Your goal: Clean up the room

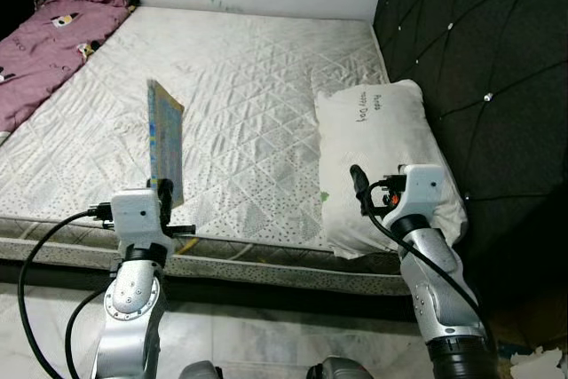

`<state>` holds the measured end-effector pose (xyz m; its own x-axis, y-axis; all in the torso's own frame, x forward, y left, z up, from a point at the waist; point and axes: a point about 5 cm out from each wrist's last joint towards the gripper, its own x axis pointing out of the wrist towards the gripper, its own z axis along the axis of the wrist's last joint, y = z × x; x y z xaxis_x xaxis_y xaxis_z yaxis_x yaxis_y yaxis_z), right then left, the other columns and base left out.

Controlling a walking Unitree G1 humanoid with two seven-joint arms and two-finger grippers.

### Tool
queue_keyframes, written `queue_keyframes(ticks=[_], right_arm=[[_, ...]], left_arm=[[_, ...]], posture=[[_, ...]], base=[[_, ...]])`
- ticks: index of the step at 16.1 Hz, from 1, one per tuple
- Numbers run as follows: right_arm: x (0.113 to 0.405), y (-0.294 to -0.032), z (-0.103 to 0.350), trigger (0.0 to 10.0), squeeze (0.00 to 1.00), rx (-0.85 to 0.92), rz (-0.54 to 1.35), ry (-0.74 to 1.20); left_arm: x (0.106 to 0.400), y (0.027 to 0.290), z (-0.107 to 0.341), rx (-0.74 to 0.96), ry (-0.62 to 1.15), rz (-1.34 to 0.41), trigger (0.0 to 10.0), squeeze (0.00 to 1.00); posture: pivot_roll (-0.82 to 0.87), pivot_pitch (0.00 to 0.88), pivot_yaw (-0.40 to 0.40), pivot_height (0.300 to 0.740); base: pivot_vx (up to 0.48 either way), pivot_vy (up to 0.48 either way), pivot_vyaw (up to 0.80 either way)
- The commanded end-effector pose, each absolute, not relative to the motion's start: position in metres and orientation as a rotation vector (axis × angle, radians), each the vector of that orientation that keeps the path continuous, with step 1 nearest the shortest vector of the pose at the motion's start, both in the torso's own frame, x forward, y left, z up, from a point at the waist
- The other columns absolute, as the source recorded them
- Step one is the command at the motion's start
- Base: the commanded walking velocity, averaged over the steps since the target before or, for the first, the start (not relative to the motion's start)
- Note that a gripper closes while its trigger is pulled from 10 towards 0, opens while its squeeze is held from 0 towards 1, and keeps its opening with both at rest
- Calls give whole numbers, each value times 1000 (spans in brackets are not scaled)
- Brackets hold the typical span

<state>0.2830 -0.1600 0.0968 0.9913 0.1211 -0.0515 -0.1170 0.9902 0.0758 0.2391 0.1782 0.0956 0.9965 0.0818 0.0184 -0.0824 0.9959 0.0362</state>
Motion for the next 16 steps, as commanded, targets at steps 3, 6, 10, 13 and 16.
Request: queue_keyframes(ticks=[3, 6, 10, 13, 16], right_arm=[[277, -159, 101, 10000, 0, 79, 113, 65], [275, -159, 101, 10000, 0, 84, 114, 74], [274, -158, 102, 10000, 0, 78, 123, 83], [277, -156, 103, 10000, 0, 69, 137, 81], [280, -155, 106, 10000, 0, 68, 141, 75]], left_arm=[[238, 174, 112, 18, -72, 37, 10000, 0], [238, 173, 115, 9, -79, 7, 10000, 0], [237, 170, 116, 1, -76, -12, 10000, 0], [240, 171, 117, -4, -80, -11, 10000, 0], [242, 171, 118, -3, -82, -15, 10000, 0]], posture=[[-75, 0, 14, 740], [-78, 0, 16, 740], [-81, 0, 11, 740], [-77, 0, 3, 740], [-79, 0, 2, 740]], base=[[0, 0, 0], [92, 0, 0], [386, 0, 0], [477, 0, 0], [429, 0, 0]])
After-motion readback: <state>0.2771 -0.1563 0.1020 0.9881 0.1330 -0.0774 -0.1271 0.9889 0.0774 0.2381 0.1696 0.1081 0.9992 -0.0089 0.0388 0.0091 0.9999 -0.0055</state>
